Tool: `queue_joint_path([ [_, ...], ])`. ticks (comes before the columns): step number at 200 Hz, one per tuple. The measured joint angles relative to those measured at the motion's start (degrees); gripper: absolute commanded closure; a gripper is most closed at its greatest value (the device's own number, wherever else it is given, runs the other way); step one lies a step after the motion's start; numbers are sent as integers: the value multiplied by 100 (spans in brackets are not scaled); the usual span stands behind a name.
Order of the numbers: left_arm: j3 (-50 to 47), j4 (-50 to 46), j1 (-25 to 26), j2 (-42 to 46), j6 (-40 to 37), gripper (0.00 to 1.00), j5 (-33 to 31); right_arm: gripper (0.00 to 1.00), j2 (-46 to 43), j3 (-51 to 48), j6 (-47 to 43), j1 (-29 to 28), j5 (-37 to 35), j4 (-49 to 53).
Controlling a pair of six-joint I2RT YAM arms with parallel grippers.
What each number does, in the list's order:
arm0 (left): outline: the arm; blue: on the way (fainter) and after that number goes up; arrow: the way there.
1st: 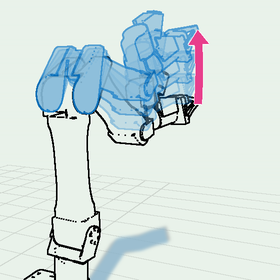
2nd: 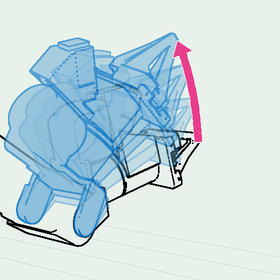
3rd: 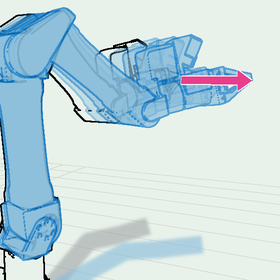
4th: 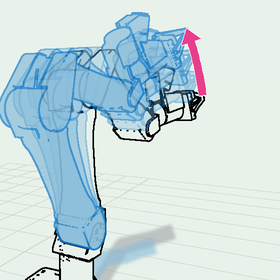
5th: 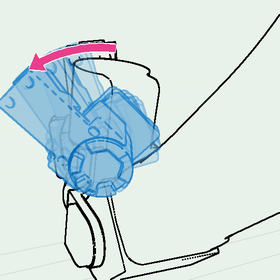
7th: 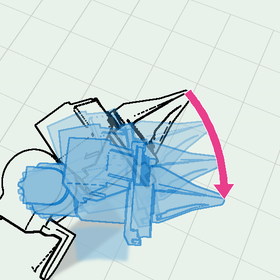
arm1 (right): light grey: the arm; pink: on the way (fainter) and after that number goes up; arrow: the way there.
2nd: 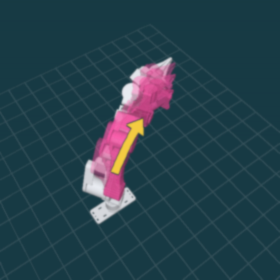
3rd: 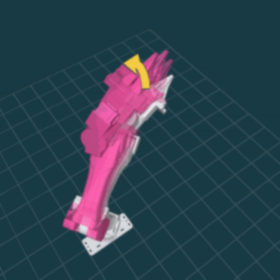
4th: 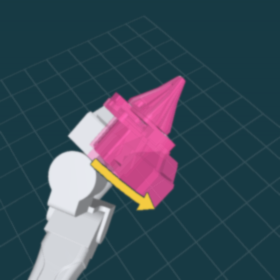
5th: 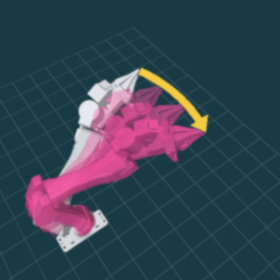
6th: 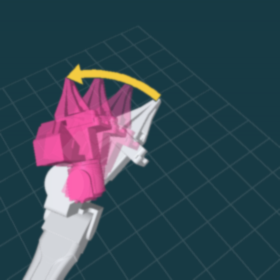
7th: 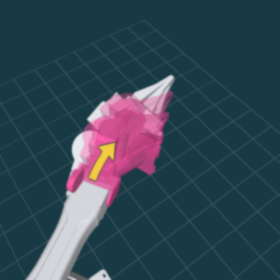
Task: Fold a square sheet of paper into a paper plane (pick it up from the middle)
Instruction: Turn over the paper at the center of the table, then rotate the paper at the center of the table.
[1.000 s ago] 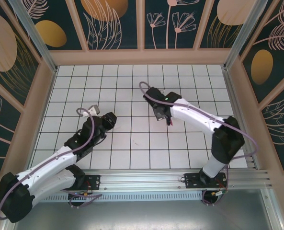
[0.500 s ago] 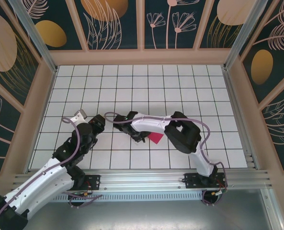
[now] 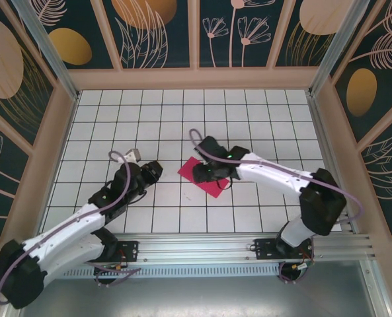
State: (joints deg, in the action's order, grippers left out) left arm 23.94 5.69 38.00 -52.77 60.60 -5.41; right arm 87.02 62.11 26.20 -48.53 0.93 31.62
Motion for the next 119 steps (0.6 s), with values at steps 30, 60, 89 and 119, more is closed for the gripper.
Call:
queue_joint_path([
  [30, 127, 557, 240, -1641, 199, 69, 916, 48, -197, -1047, -85, 1458, 949, -966],
  [60, 302, 848, 463, -2468, 426, 65, 1320, 49, 243, -1276, -315, 2063, 1609, -1314],
  [89, 490, 1270, 487, -2992, 636, 64, 1530, 50, 511, -1276, -516, 2146, 1982, -1648],
  [119, 654, 1635, 487, -3508, 791, 63, 1659, 52, 756, -1364, -638, 2155, 2184, -1882],
])
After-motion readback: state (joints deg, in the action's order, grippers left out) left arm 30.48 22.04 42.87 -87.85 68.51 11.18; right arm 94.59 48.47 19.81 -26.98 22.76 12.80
